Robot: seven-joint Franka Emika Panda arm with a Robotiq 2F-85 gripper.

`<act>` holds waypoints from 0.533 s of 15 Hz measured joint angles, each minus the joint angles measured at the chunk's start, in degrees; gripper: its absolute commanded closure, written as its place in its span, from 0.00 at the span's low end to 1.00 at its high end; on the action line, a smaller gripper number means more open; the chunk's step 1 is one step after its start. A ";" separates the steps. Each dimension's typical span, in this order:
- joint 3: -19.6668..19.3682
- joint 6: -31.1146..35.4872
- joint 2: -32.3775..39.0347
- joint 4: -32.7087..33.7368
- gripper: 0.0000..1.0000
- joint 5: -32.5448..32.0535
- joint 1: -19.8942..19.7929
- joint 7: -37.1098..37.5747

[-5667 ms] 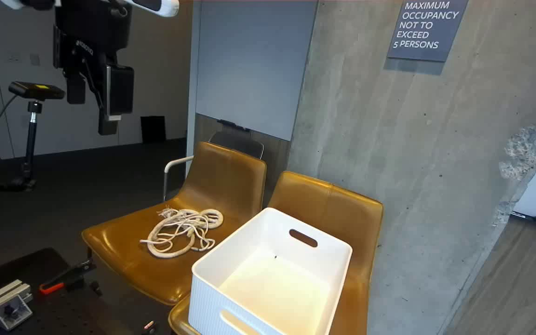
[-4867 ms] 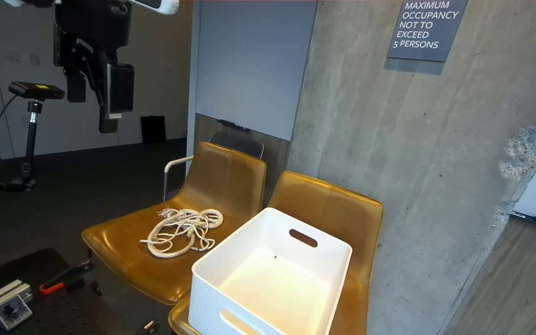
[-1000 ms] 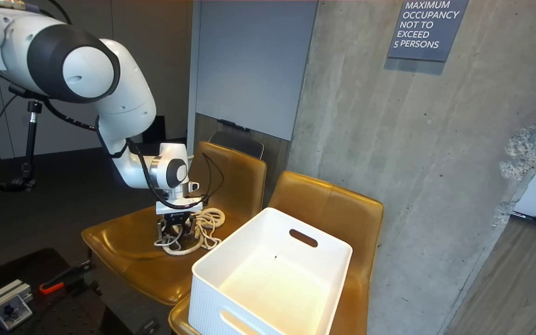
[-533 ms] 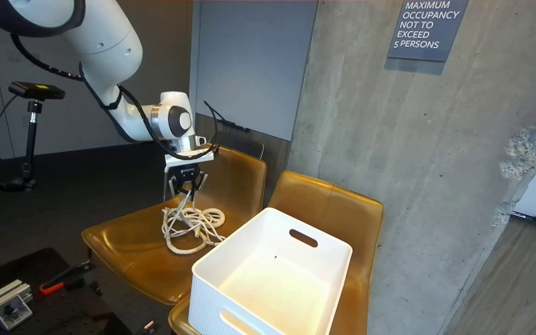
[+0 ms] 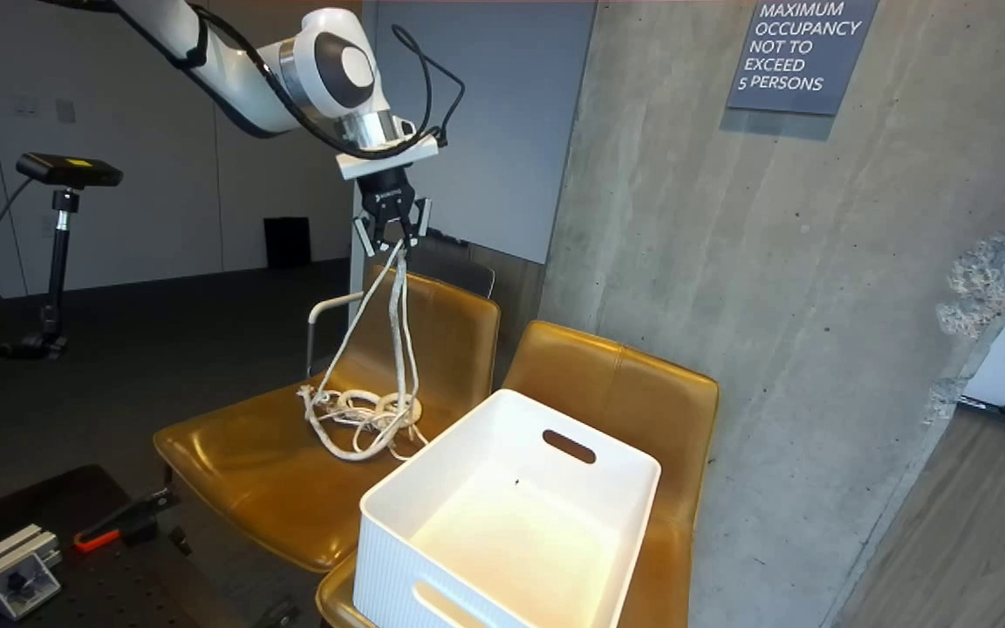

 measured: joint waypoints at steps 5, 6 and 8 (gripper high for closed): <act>-2.22 -6.93 -5.38 8.69 1.00 0.21 -3.91 -4.87; -2.89 -8.39 -5.86 11.03 1.00 0.22 -4.76 -6.01; -4.38 -11.19 -6.13 16.17 1.00 0.21 -6.34 -8.13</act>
